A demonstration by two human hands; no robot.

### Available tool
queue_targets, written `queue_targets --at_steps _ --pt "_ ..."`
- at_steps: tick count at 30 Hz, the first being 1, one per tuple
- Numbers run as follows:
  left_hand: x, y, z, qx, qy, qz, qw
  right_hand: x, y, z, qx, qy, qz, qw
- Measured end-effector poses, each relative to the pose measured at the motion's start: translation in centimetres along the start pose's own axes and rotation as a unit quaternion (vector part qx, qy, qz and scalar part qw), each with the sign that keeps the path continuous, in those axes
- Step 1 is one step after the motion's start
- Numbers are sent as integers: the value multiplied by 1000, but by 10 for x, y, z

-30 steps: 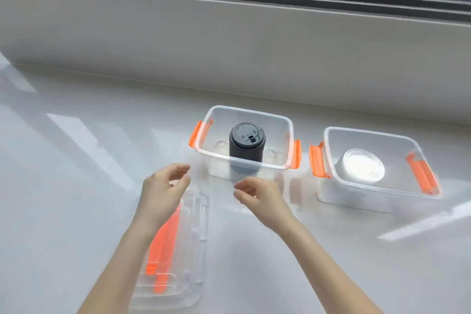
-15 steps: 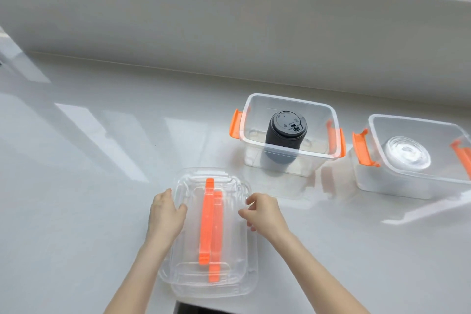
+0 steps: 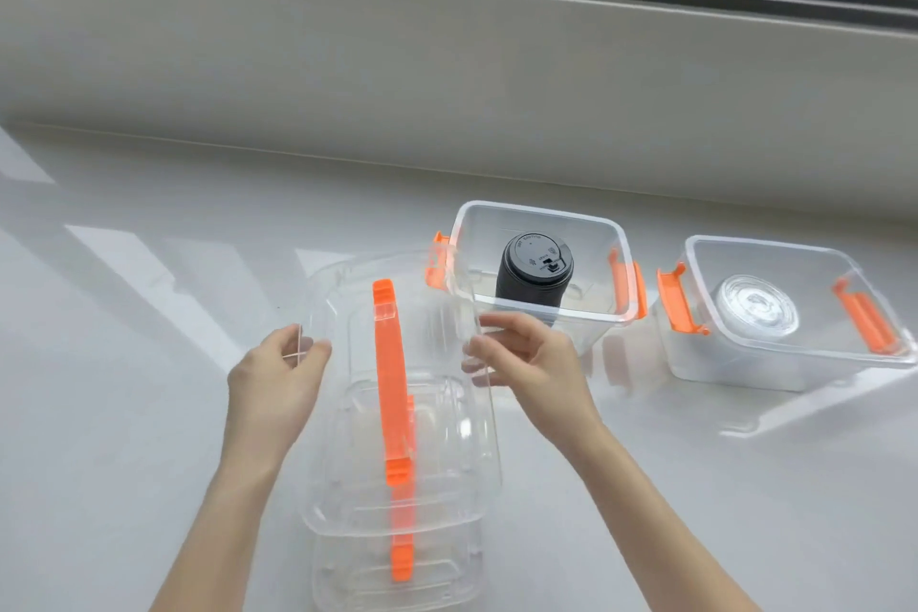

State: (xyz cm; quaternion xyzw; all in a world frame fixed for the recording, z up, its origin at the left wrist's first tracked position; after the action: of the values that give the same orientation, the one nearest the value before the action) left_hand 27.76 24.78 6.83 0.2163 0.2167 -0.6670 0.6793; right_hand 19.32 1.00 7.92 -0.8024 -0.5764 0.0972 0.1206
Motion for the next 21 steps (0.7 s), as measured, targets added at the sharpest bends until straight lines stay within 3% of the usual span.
queue_targets --at_steps 3,6,11,13,16,18,21 --pt "6 7 35 22 -84 -3 996 -14 1 -34 0 88 -24 996" --pt "26 15 68 27 -181 -40 982 -34 2 -70 -16 105 -18 994" --pt "67 25 114 -22 -375 -196 906 -66 -13 -143 -105 48 -18 993" --pt "71 34 127 -22 -435 -200 878 -73 -25 -164 -153 -9 -25 988" --pt "72 53 139 22 -459 -164 873 -71 -28 -170 -203 -179 6 963" --pt "82 60 146 52 -457 -180 870 -65 -14 -152 -204 -275 31 939" --pt "110 64 146 95 -366 -220 899 -58 19 -112 -180 -324 47 928"
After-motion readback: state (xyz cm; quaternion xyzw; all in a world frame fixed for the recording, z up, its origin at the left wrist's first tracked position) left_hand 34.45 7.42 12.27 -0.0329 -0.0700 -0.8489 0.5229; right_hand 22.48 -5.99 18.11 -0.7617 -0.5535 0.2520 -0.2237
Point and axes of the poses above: each hand's wrist, its own y-axis towards the middle knuckle, its own x-axis out of the palm, z = x × y, the point moved 8 cm from there along y, towards the middle knuckle, and after that the axes turned 11 degrees about x, right-handed, at the moved point
